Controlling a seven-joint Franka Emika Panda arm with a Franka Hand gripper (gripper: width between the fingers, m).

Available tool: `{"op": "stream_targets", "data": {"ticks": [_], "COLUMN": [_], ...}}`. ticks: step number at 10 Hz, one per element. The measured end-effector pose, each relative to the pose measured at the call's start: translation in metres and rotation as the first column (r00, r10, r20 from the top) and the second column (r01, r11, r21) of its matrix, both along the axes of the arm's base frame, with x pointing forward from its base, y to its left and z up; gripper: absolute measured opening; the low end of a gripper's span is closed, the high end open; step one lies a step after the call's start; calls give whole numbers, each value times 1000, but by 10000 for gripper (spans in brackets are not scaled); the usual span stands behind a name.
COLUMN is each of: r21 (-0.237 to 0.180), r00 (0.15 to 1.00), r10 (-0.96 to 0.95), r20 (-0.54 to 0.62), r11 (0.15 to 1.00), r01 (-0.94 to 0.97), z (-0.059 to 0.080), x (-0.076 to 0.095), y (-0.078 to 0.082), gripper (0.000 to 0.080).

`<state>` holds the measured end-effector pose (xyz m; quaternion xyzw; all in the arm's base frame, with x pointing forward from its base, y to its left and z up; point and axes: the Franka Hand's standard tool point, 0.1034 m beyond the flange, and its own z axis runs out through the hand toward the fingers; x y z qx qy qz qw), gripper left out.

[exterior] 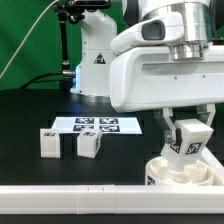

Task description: Assemble stool

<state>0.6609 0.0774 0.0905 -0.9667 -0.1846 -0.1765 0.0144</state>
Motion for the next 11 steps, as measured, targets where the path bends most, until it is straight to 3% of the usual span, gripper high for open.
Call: {"op": "stream_targets", "data": {"ticks": [11], "r21": [1], "r00": [1000], "r10": [5], "r20": [10], "r11": [1000], "r01": [-5], "z": [-8], "x": [2], "y": [5], "gripper": [338]}}
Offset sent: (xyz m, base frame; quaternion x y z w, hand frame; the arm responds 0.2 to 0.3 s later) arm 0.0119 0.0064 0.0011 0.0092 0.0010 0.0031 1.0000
